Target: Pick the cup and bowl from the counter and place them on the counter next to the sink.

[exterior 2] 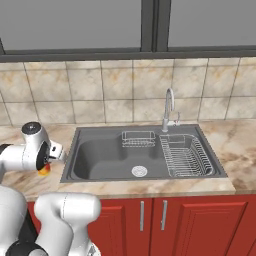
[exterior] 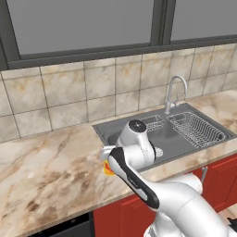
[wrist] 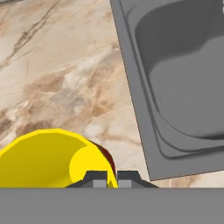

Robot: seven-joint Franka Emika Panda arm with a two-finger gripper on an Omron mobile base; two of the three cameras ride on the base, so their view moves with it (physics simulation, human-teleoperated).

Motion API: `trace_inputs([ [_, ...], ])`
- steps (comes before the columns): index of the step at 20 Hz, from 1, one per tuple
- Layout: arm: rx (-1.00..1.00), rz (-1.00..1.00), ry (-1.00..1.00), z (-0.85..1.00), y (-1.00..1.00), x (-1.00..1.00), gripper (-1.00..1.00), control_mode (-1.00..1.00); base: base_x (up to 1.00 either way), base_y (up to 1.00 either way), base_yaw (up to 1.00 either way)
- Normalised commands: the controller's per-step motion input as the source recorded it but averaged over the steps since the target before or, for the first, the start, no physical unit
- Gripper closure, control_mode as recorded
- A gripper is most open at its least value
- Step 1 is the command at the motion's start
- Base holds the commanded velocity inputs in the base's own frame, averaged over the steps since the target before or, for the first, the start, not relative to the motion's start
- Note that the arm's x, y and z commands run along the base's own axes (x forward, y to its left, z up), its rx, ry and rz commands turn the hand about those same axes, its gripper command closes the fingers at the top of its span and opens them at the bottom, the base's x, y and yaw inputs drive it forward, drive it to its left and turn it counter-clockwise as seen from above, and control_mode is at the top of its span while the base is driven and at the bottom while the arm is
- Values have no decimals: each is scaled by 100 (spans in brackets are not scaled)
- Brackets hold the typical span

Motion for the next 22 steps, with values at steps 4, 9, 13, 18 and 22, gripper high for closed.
trace_inputs([
  [4,0,0,0,-26,34,1,100,-100,0,0,0],
  [9,0,0,0,0,0,0,100,-100,0,0,0],
  [13,1,0,0,0,-1,0,-100,-100,0,0,0],
  [18,0,0,0,0,0,0,-100,-100,0,0,0],
  [22,0,0,0,3,0,0,-100,-100,0,0,0],
])
